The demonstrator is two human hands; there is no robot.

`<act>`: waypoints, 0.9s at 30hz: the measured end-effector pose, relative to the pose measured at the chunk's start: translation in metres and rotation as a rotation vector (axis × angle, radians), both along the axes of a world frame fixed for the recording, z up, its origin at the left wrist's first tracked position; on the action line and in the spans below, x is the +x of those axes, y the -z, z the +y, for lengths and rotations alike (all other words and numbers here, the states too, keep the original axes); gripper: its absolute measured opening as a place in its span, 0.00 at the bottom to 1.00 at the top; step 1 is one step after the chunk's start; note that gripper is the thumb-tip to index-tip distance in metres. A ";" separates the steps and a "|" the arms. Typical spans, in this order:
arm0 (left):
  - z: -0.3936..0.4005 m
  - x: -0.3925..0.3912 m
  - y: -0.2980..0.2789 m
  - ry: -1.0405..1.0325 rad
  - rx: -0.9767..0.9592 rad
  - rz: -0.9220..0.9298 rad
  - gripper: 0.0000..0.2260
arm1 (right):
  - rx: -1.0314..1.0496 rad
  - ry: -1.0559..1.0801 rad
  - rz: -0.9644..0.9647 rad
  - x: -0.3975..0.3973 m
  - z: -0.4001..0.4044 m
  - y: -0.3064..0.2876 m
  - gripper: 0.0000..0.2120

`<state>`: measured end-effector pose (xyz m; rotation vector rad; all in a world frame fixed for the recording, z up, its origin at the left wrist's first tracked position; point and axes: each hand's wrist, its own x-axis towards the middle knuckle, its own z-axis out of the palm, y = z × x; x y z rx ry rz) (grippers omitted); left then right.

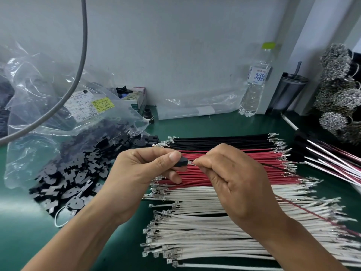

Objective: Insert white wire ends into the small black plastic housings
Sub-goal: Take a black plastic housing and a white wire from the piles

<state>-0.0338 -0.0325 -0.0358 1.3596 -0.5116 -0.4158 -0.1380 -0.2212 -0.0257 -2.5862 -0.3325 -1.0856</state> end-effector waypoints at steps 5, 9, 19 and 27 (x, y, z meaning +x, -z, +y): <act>-0.001 -0.004 -0.003 -0.027 0.038 -0.017 0.14 | -0.154 0.027 0.005 0.002 -0.001 0.001 0.06; -0.006 -0.012 -0.005 -0.043 0.016 -0.032 0.12 | 0.119 -0.014 0.050 0.001 0.004 0.002 0.06; -0.007 -0.015 0.001 -0.187 0.214 -0.667 0.15 | 0.482 -0.007 0.162 0.001 0.002 -0.001 0.04; -0.002 -0.010 0.000 -0.071 0.108 -0.400 0.05 | 0.153 0.019 0.133 -0.002 -0.002 -0.001 0.08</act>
